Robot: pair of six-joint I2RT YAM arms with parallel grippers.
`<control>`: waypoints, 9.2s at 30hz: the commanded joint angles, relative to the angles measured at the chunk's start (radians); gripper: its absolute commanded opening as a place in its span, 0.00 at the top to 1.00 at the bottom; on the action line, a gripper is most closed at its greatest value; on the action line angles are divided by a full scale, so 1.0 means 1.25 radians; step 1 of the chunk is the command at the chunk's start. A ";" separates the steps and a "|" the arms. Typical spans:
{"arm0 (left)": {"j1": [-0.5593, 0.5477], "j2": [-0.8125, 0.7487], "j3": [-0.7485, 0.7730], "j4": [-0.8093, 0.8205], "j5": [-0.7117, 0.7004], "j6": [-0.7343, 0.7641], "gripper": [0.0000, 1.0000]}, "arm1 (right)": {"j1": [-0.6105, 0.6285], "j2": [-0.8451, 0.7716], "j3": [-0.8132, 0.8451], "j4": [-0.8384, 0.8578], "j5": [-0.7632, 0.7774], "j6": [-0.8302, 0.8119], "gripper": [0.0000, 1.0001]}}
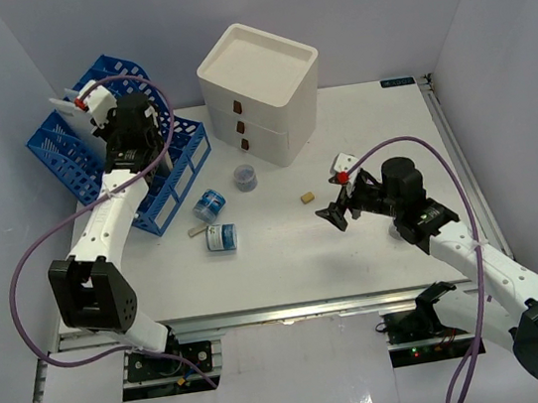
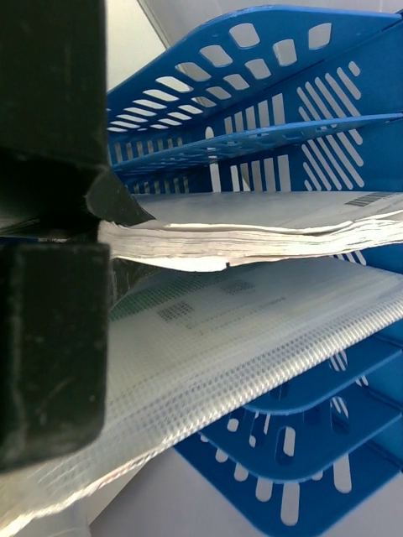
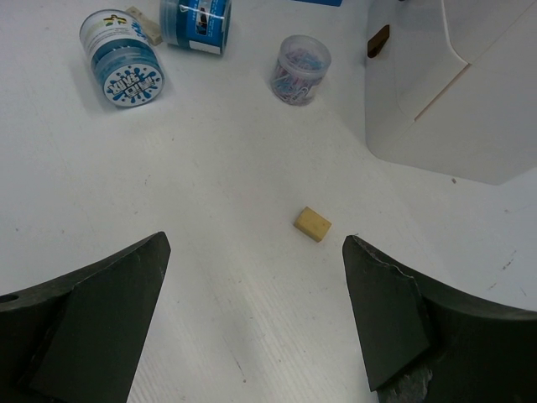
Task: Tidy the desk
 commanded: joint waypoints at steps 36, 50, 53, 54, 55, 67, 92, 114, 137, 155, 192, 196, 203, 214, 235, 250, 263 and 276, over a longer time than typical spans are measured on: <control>-0.085 0.011 -0.144 0.329 1.220 0.137 0.09 | -0.210 0.040 0.028 -0.139 -0.374 -0.144 0.07; -0.105 0.288 0.096 0.333 0.981 0.323 0.14 | -0.213 0.046 0.050 -0.159 -0.390 -0.139 0.06; -0.105 0.325 0.138 0.324 0.984 0.333 0.21 | -0.213 0.055 0.053 -0.161 -0.393 -0.138 0.05; -0.104 0.339 0.153 0.319 0.985 0.333 0.27 | -0.213 0.057 0.053 -0.162 -0.394 -0.138 0.05; -0.104 0.350 0.162 0.318 0.993 0.331 0.31 | -0.213 0.057 0.054 -0.162 -0.394 -0.138 0.05; -0.094 0.384 0.191 0.358 1.097 0.321 0.92 | -0.213 0.050 0.054 -0.163 -0.389 -0.140 0.05; -0.094 -0.050 -0.273 0.406 1.177 0.287 1.00 | -0.225 0.070 0.047 -0.166 -0.358 -0.155 0.05; -0.094 -0.180 -0.325 0.291 1.081 0.200 0.15 | -0.240 0.177 0.094 -0.181 -0.184 -0.090 0.10; -0.093 -0.682 -0.695 0.156 1.013 0.209 0.02 | -0.206 0.509 0.376 -0.428 0.318 -0.237 0.10; -0.094 -0.716 -0.691 0.102 0.956 0.199 0.02 | -0.205 0.657 0.440 -0.493 0.331 -0.322 0.45; -0.094 -0.698 -0.696 0.097 0.953 0.221 0.02 | 0.151 0.732 1.136 -0.527 0.279 -0.160 0.70; -0.096 -0.698 -0.696 0.099 0.953 0.222 0.02 | 0.142 0.751 1.127 -0.494 0.322 -0.169 0.60; -0.095 -0.693 -0.695 0.099 0.963 0.222 0.02 | 0.140 0.757 1.110 -0.495 0.323 -0.172 0.12; -0.095 -0.670 -0.720 0.154 1.026 0.212 0.02 | 0.128 0.659 1.093 -0.531 0.212 -0.121 0.03; -0.220 -0.092 -0.715 0.776 0.895 0.256 0.05 | -0.187 0.114 0.236 -0.469 -0.561 -0.389 0.06; -0.226 0.242 -0.546 0.911 0.769 0.302 0.03 | -0.213 0.094 0.207 -0.473 -0.580 -0.418 0.10; -0.239 0.360 -0.490 1.010 0.658 0.323 0.09 | -0.220 0.082 0.201 -0.476 -0.579 -0.428 0.10; -0.241 0.354 -0.492 1.016 0.685 0.314 0.52 | -0.226 0.086 0.200 -0.476 -0.568 -0.428 0.10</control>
